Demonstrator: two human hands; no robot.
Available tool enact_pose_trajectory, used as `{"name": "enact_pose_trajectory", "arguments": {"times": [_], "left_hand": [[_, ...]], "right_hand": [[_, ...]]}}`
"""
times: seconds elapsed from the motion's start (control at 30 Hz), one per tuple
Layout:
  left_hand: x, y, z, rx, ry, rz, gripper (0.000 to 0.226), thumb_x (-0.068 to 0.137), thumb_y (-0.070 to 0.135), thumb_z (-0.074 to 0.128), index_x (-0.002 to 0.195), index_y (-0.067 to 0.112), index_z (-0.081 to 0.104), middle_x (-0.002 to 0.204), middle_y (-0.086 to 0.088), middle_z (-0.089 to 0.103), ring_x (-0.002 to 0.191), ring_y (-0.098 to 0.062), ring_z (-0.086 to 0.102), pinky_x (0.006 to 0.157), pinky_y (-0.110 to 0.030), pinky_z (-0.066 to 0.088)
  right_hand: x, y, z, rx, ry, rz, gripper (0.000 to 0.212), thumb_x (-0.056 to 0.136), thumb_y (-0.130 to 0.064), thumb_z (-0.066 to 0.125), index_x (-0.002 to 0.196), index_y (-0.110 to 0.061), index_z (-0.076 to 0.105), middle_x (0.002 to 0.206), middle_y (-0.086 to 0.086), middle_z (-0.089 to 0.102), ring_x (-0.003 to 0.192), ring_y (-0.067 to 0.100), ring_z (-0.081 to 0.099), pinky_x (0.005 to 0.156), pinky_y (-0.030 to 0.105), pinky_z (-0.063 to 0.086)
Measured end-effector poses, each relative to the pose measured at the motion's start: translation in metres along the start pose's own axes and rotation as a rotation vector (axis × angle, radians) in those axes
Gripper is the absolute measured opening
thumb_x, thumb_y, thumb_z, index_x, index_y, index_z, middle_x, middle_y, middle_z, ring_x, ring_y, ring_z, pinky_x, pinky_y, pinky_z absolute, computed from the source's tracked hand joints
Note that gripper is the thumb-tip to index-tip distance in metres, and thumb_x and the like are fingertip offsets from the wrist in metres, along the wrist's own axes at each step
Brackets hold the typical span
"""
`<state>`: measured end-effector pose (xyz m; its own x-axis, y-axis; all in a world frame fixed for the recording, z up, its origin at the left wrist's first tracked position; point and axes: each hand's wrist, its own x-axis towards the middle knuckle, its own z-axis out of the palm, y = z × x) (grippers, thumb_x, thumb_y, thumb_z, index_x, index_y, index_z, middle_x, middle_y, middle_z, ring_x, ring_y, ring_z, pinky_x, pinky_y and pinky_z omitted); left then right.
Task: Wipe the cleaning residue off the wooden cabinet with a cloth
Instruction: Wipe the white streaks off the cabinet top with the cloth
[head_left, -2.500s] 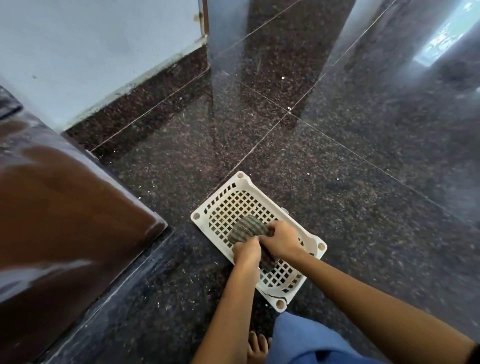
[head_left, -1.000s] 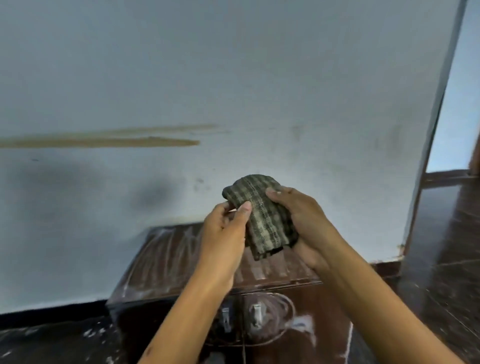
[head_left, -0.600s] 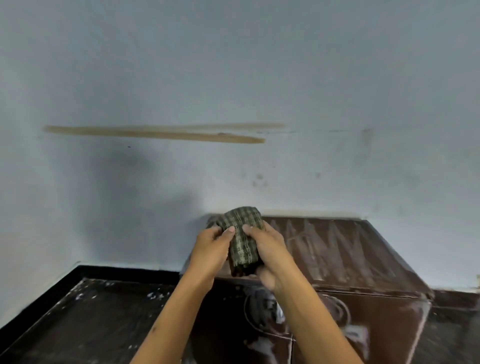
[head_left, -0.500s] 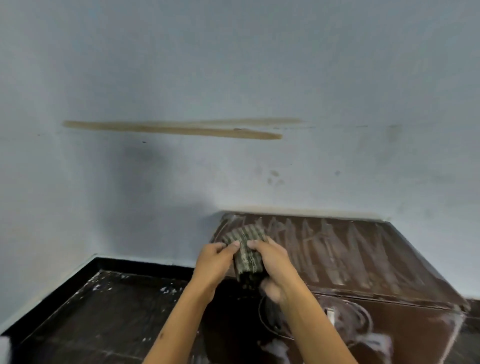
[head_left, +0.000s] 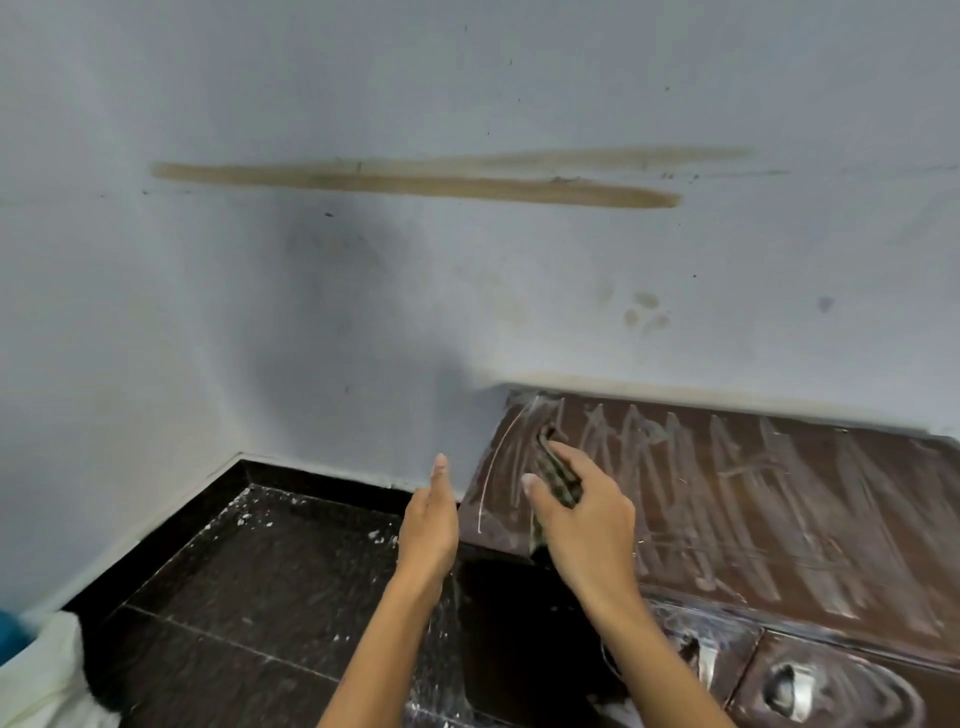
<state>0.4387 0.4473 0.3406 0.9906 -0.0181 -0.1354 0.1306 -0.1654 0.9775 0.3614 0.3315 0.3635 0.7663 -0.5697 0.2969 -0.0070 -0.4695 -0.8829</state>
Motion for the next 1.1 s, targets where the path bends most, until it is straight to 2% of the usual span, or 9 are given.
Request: {"name": "enact_pose_trajectory", "arguments": {"times": [0.07,0.23,0.43,0.57,0.63,0.73,0.93,1.03,1.1], "left_hand": [[0.014,0.001,0.002,-0.139,-0.04,-0.155,0.074,0.091,0.065,0.021,0.146,0.016,0.027,0.149,-0.011,0.034,0.135,-0.025,0.034,0.109,-0.04,0.026],[0.032,-0.007,-0.002,-0.326,-0.12,-0.358,0.09,0.088,0.07,0.015,0.144,0.001,0.026,0.149,-0.018,0.03,0.139,-0.028,0.028,0.111,-0.038,0.021],[0.046,-0.014,-0.001,-0.311,-0.198,-0.42,0.098,0.084,0.075,0.015,0.133,-0.005,0.042,0.135,-0.019,0.049,0.132,-0.032,0.039,0.109,-0.04,0.031],[0.046,-0.011,0.001,-0.286,-0.194,-0.43,0.096,0.083,0.076,0.016,0.127,-0.003,0.049,0.125,-0.016,0.056,0.118,-0.028,0.052,0.1,-0.038,0.042],[0.045,-0.011,0.003,-0.291,-0.19,-0.45,0.096,0.083,0.076,0.015,0.126,-0.002,0.05,0.124,-0.016,0.058,0.112,-0.027,0.055,0.093,-0.037,0.045],[0.045,-0.012,0.006,-0.281,-0.188,-0.448,0.1,0.081,0.078,0.01,0.122,-0.001,0.055,0.114,-0.016,0.063,0.104,-0.027,0.058,0.084,-0.036,0.046],[0.046,-0.007,0.01,-0.301,-0.167,-0.418,0.103,0.081,0.079,0.006,0.132,-0.002,0.046,0.136,-0.018,0.049,0.128,-0.03,0.043,0.101,-0.04,0.035],[0.043,-0.005,0.005,-0.317,-0.178,-0.421,0.104,0.081,0.078,0.005,0.133,-0.003,0.044,0.136,-0.018,0.049,0.127,-0.029,0.044,0.095,-0.037,0.033],[0.043,-0.005,0.0,-0.333,-0.196,-0.43,0.105,0.08,0.078,0.004,0.136,-0.003,0.039,0.139,-0.02,0.046,0.129,-0.031,0.043,0.103,-0.04,0.032]], "right_hand": [[0.007,0.0,0.017,-0.195,-0.043,-0.168,0.045,0.09,-0.038,0.059,0.132,-0.028,0.052,0.124,-0.01,0.053,0.117,0.011,0.044,0.094,0.022,0.034],[0.005,0.016,0.062,-0.772,-0.302,-0.278,0.04,0.095,-0.046,0.04,0.129,-0.027,0.05,0.134,-0.003,0.049,0.127,0.022,0.034,0.102,0.037,0.029],[0.009,0.028,0.088,-0.833,-0.391,-0.199,0.056,0.098,-0.053,0.025,0.148,-0.027,0.024,0.159,0.012,0.007,0.146,0.032,-0.002,0.116,0.048,0.009],[0.005,0.024,0.095,-0.842,-0.389,-0.181,0.051,0.102,-0.042,0.025,0.148,-0.023,0.026,0.158,0.014,0.01,0.146,0.032,0.005,0.117,0.045,0.013],[-0.008,0.023,0.093,-0.886,-0.349,-0.228,0.047,0.096,-0.036,0.048,0.14,-0.02,0.046,0.151,0.016,0.033,0.14,0.032,0.029,0.11,0.045,0.032],[-0.016,0.026,0.089,-0.87,-0.291,-0.294,0.045,0.062,-0.03,0.086,0.103,-0.018,0.075,0.114,0.012,0.068,0.105,0.028,0.065,0.079,0.04,0.056],[0.032,0.024,0.096,-0.822,-0.312,-0.267,0.04,0.101,-0.025,0.035,0.141,-0.018,0.039,0.154,0.009,0.024,0.139,0.026,0.022,0.109,0.041,0.026],[0.019,0.02,0.1,-0.862,-0.345,-0.194,0.047,0.101,-0.022,0.036,0.146,-0.015,0.028,0.157,0.013,0.015,0.142,0.029,0.016,0.112,0.042,0.022],[-0.011,0.02,0.101,-0.862,-0.36,-0.223,0.055,0.093,-0.022,0.053,0.144,-0.012,0.035,0.153,0.016,0.024,0.14,0.03,0.025,0.109,0.044,0.029]]}}
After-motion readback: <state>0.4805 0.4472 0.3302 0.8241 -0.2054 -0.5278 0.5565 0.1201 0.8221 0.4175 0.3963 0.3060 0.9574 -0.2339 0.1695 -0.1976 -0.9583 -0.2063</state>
